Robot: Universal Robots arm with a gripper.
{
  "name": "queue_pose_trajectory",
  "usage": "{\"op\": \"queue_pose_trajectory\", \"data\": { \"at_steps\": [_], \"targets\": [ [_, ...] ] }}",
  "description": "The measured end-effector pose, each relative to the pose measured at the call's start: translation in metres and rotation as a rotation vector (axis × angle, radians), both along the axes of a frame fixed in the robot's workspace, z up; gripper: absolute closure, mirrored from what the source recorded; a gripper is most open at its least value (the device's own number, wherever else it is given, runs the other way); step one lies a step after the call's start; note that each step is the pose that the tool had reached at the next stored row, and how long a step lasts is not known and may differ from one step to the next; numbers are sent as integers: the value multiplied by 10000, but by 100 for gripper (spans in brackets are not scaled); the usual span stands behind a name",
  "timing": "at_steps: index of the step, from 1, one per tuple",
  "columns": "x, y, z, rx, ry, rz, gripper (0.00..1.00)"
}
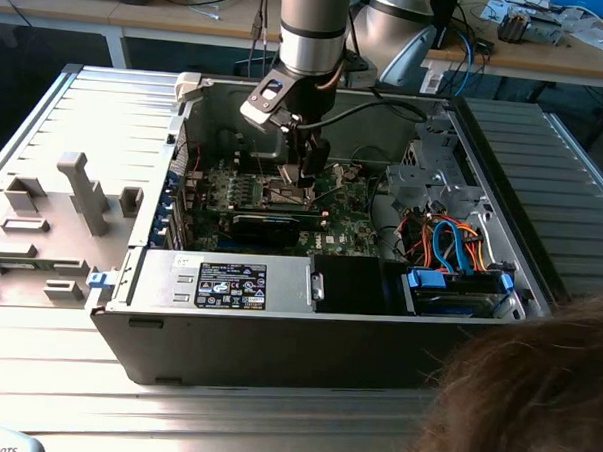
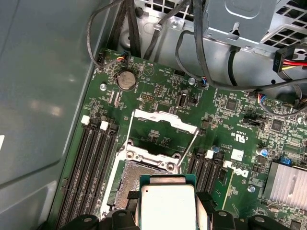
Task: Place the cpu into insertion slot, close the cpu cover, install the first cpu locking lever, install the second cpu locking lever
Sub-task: 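Place the cpu into insertion slot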
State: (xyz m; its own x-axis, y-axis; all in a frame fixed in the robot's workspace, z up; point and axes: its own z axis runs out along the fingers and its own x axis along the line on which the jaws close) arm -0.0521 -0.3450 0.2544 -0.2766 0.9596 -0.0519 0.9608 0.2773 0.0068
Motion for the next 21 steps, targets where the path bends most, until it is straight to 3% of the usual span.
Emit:
{"op": "queue_pose_trajectory", "data": {
  "at_steps": [21],
  "targets": [
    [0, 0, -8, -1, 0, -338, 45]
  ]
}}
